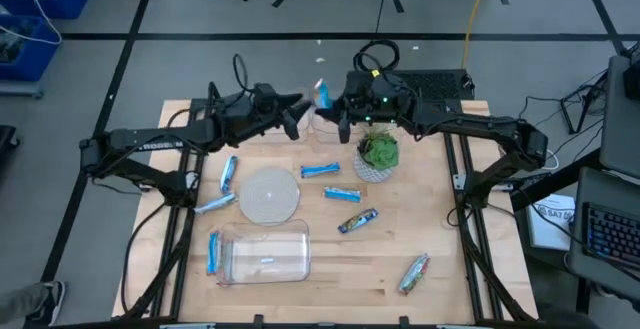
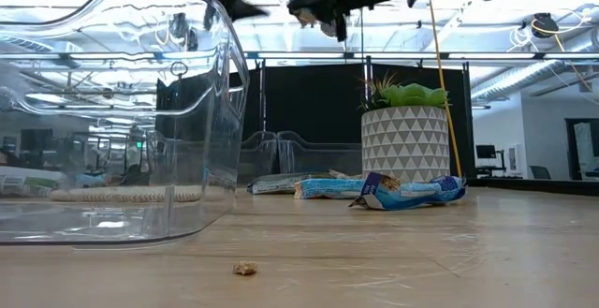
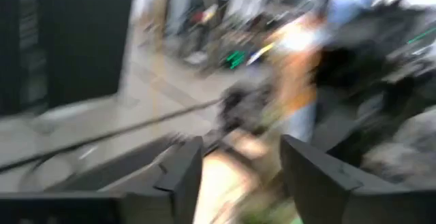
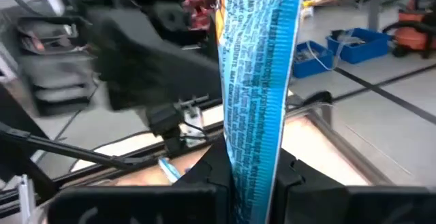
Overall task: Pick and place Granola Bars by type
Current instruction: Put the yellow granola bar into the top right transparent bin
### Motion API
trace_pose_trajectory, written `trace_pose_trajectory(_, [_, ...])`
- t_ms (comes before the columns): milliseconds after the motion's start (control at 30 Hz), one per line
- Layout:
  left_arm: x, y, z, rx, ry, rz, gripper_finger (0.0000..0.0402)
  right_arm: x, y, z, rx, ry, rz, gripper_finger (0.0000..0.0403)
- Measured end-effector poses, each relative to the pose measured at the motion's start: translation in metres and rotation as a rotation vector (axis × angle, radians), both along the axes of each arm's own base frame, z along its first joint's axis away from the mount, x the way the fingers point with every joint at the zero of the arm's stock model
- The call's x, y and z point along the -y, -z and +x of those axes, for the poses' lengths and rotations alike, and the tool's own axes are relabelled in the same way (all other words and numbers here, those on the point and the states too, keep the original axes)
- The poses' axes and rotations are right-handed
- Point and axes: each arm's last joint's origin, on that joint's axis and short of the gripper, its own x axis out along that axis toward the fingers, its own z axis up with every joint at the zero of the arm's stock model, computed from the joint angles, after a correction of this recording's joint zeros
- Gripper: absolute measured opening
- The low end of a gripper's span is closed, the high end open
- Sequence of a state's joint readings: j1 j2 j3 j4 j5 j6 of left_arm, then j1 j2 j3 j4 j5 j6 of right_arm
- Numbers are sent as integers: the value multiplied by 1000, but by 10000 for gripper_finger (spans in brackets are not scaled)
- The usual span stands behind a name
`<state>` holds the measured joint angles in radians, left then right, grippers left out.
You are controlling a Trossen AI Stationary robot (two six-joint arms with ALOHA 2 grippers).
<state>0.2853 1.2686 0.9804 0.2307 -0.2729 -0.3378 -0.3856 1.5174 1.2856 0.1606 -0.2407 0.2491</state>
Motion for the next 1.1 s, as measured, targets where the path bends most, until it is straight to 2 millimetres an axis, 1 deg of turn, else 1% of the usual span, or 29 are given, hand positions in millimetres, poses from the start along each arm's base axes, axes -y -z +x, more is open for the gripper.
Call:
trace_pose_trajectory(100, [-13, 9, -9, -55, -68, -121, 248, 15, 2, -8, -33, 44, 16, 24])
trace_pose_trajectory(167, [-21, 12, -15, -51, -61, -212, 263, 29, 7, -14, -64, 61, 37, 23])
trace_pose_trajectory(267, [-27, 18, -19, -77, -13, -311, 275, 50, 19, -17, -103, 103, 55, 22])
trace_pose_trajectory(433, [-24, 18, -18, -75, 87, -336, 269, 82, 46, -17, -165, 164, 79, 21])
trace_pose_trajectory(533, [-20, 17, -16, -64, 103, -347, 256, 96, 69, -13, -209, 160, 116, 20])
trace_pose_trajectory(700, [-15, 16, -14, -76, 170, -316, 238, 110, 112, -1, -292, 149, 183, 19])
trace_pose_trajectory(867, [-12, 16, -12, -83, 240, -327, 228, 114, 148, 6, -368, 104, 256, 19])
trace_pose_trajectory(933, [-11, 16, -12, -77, 268, -349, 224, 115, 157, 8, -385, 107, 269, 22])
trace_pose_trajectory(1000, [-10, 16, -12, -59, 294, -403, 222, 117, 162, 8, -399, 116, 268, 36])
trace_pose_trajectory(1100, [-9, 16, -12, -45, 336, -457, 218, 119, 164, 7, -418, 166, 242, 61])
